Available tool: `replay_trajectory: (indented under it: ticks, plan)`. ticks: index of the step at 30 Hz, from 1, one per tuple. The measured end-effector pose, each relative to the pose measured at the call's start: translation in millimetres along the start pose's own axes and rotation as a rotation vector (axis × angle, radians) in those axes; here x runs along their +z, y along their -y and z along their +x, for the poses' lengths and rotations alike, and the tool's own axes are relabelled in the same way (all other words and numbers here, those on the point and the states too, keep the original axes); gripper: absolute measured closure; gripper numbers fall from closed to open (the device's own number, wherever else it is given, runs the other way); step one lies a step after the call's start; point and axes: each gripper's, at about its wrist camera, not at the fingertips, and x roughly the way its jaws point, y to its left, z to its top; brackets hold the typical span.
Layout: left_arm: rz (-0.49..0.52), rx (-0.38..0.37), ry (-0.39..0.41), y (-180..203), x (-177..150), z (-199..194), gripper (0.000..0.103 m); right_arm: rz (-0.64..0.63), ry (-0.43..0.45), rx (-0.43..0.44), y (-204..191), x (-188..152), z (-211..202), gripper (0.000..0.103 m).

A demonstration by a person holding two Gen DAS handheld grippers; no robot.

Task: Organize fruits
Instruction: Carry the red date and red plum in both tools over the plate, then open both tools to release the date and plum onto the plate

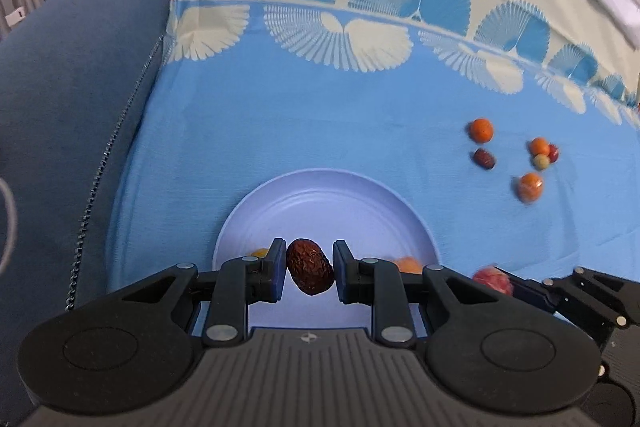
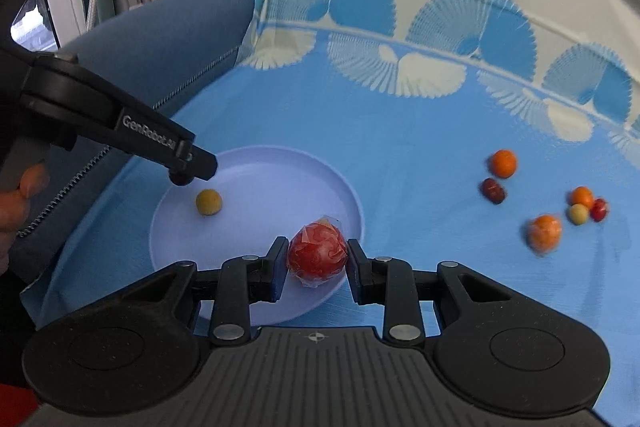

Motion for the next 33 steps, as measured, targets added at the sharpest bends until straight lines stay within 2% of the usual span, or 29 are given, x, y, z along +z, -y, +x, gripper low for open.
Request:
replay_trajectory:
  ticks: [6, 8, 9, 10, 11, 12, 15, 18, 22, 24, 27, 33]
  plan:
    - [0.029, 0.028, -0.044, -7.3, 1.2, 29.9, 0.074, -0.055, -0.065, 0.046, -12.6, -0.2, 34.8, 0.070]
    - [0.039, 0.015, -0.038, -8.9, 3.9, 32.0, 0.046, -0.060, -0.072, 0.053, -15.2, 1.8, 39.9, 0.063]
    - [0.039, 0.005, -0.024, -9.2, 5.8, 29.2, 0.019, -0.056, -0.063, 0.048, -15.4, 3.7, 39.4, 0.047]
    - [0.035, 0.008, 0.001, -9.6, 6.8, 24.6, 0.003, -0.051, -0.051, 0.044, -15.0, 6.0, 37.3, 0.039]
    - [0.034, 0.008, 0.044, -10.2, 7.2, 16.5, 0.001, -0.046, -0.034, 0.036, -14.1, 8.1, 33.4, 0.025]
    - [0.042, -0.002, 0.072, -10.4, 7.2, 8.1, 0.001, -0.044, -0.011, 0.029, -13.4, 9.8, 26.4, 0.017]
    - [0.060, 0.003, 0.082, -10.6, 4.9, -17.0, 0.000, -0.042, 0.016, 0.043, -9.0, 10.6, 0.0, 0.011]
    - [0.024, 0.017, 0.080, -13.5, -7.8, -46.7, 0.000, -0.002, 0.014, 0.062, -3.2, 5.0, -34.1, 0.004]
    - [-0.009, 0.014, 0.049, -6.0, -24.6, -75.7, 0.000, 0.044, 0.007, 0.060, -4.4, -10.8, -78.5, 0.001]
    - [-0.025, 0.003, 0.057, -3.3, -32.5, -92.2, 0.000, 0.022, 0.032, 0.040, -8.3, -19.1, -100.0, 0.001]
    - [-0.060, -0.011, 0.099, 1.3, -39.8, -117.2, 0.000, -0.034, 0.084, -0.014, -15.0, -25.2, -128.0, 0.001]
    - [-0.029, -0.013, 0.204, 24.8, -57.2, -163.7, 0.000, -0.062, 0.188, -0.064, -20.8, -32.4, -172.8, 0.001]
